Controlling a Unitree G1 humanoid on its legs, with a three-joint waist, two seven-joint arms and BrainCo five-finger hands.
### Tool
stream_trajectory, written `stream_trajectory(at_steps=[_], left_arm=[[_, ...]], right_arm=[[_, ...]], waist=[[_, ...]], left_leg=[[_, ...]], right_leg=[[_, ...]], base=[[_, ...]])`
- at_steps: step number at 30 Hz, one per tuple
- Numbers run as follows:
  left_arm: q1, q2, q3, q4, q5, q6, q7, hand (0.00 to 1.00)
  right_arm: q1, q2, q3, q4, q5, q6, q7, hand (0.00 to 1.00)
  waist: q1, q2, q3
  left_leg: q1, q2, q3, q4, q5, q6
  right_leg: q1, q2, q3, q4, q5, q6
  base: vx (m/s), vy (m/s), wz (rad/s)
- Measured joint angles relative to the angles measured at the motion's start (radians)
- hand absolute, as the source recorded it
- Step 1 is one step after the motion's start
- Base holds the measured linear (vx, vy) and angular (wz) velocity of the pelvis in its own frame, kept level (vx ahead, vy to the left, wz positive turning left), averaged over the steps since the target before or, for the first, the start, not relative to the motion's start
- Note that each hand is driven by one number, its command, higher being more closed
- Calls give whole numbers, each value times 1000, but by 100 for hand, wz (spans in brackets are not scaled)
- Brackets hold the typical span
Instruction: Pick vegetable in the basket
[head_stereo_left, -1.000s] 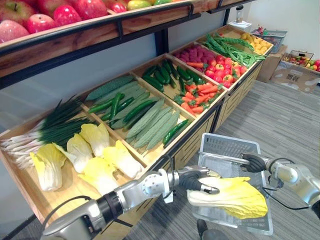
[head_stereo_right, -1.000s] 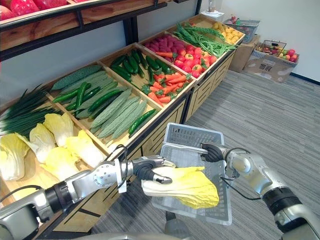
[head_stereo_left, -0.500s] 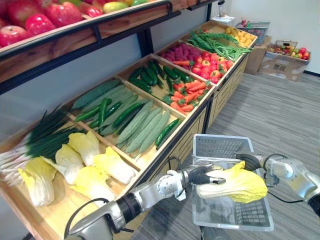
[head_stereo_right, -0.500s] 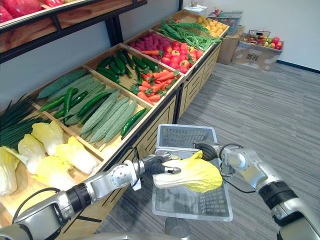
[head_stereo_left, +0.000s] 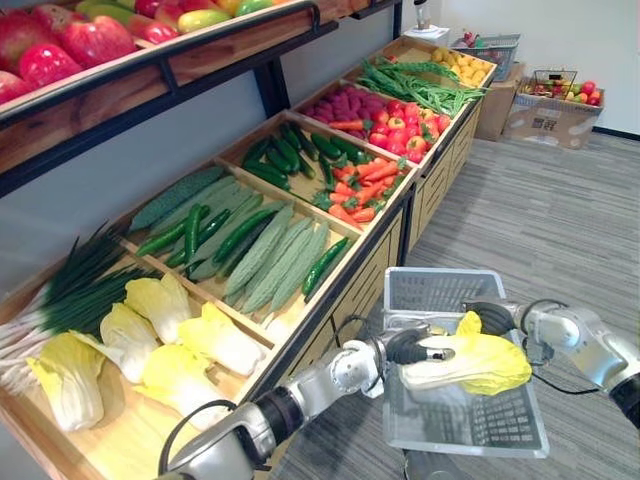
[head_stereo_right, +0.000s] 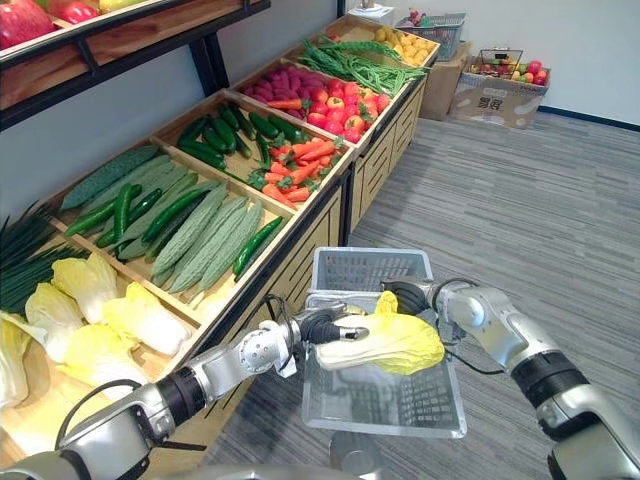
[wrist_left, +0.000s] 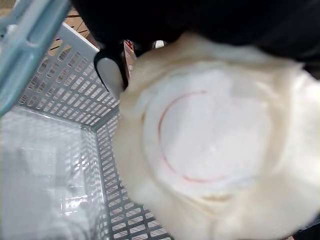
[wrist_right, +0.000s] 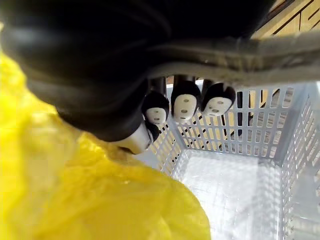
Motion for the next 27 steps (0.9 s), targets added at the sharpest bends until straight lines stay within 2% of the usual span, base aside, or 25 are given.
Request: stream_trajectory(at_steps=[4, 8, 11, 22, 25, 27], left_arm=[[0, -22, 0, 55, 46, 24, 5, 0], [0, -26, 1, 90, 76, 54, 44, 0], [0, -60, 42, 112, 76, 78, 64, 0], [0, -75, 78, 125, 112, 85, 83, 0], [0, -79, 79, 124, 111, 85, 83, 0], [1, -69, 79, 97, 103, 86, 83, 0]], right_arm=[[-30, 11, 0, 0, 0, 0, 3, 100], [-46, 42, 0, 0, 0, -1, 3, 100], [-47, 45, 0, 0, 0, -2, 3, 100], [-63, 47, 6, 0, 0, -6, 6, 100], [-64, 47, 6, 1, -1, 11, 6, 100], [-60, 59, -1, 10, -7, 46, 5, 100]], waist=[[-2, -2, 4], [-23, -1, 17], [-22, -2, 21], [-23, 2, 25], [-24, 2, 26], [-21, 1, 26]], left_leg=[[-5, 0, 18, 14, -11, 3], [-5, -1, 20, 16, -10, 6], [-7, 0, 21, 19, -11, 7], [-24, 4, 16, 30, -13, 8], [-32, 4, -3, 29, -12, 10], [-40, 2, -34, 27, -9, 15]], right_leg=[[-15, 3, 18, 10, 0, 1], [-16, 3, 19, 11, 0, 1], [-17, 3, 20, 11, 0, 1], [-30, 1, 17, 14, 1, 1], [-26, -8, 1, 12, 1, 1], [-13, -24, -28, 6, 1, 1]], base=[[-3, 43, -13], [9, 38, -3], [11, 38, -1], [5, 31, 1], [7, 45, 17], [-10, 51, 40]])
